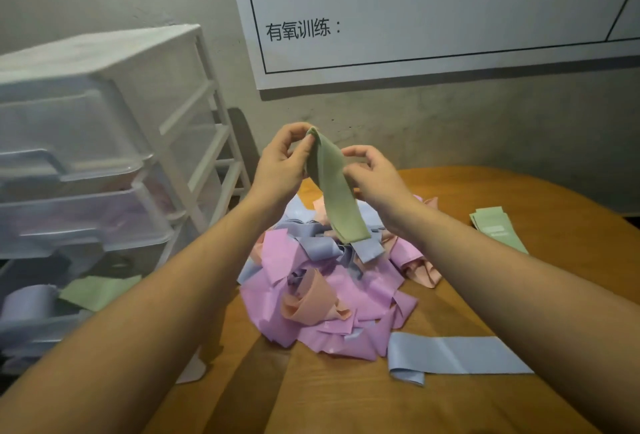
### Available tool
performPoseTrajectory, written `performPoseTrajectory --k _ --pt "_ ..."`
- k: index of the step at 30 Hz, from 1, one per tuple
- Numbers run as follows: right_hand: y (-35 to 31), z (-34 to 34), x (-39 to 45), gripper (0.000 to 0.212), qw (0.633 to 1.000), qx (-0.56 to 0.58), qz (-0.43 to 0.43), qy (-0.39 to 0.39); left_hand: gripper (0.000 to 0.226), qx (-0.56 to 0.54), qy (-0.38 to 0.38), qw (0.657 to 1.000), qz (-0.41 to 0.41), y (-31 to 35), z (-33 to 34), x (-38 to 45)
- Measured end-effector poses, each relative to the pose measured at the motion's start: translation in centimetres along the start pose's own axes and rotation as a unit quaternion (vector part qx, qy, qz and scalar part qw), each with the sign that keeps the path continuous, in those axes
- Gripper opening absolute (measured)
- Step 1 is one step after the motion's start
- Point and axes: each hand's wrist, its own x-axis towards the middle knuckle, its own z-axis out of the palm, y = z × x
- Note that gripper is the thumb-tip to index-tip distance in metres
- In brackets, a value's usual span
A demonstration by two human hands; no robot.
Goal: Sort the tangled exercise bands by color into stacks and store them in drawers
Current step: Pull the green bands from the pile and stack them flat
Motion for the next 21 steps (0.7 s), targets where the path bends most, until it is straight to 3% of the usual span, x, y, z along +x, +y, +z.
performPoseTrajectory --k 4,8,10,12,14,17,20,21 --pt "-1.1 -0.2 -1.4 0.040 0.999 0.019 0.041 0.000 0.011 -0.093 -0.035 0.992 -0.077 1.3 0.8 -1.5" --pt "-1.9 -0.7 -3.0 0.013 0.999 0.020 0.019 -0.025 0.010 -0.140 -0.049 0.981 -0.127 1.5 1.4 -2.9" --pt "-1.9 -1.3 -4.0 0.029 0.998 -0.022 0.001 -0.052 0.010 -0.161 -0.050 0.976 -0.137 1.6 1.7 -3.5" --pt "-1.6 -2.1 -4.6 0.030 0.992 -0.103 -0.043 -0.060 0.011 -0.161 -0.052 0.975 -0.147 1.8 2.0 -4.1" --pt "-1.6 -2.9 -5.0 0.008 0.989 -0.122 -0.073 -0.046 0.015 -0.143 -0.065 0.974 -0.165 2.0 2.2 -4.6" --pt "-2.0 -4.2 -5.7 0.024 0.989 -0.134 -0.049 -0.037 0.026 -0.136 -0.090 0.969 -0.188 2.4 2.4 -5.2" --pt "-2.4 -5.5 -6.3 0.008 0.984 -0.166 -0.052 -0.037 0.027 -0.124 -0.097 0.964 -0.214 2.6 2.9 -6.0" --pt "-2.5 -5.9 -6.6 0.026 0.984 -0.163 -0.061 -0.042 0.027 -0.124 -0.101 0.963 -0.218 2.6 3.1 -6.3"
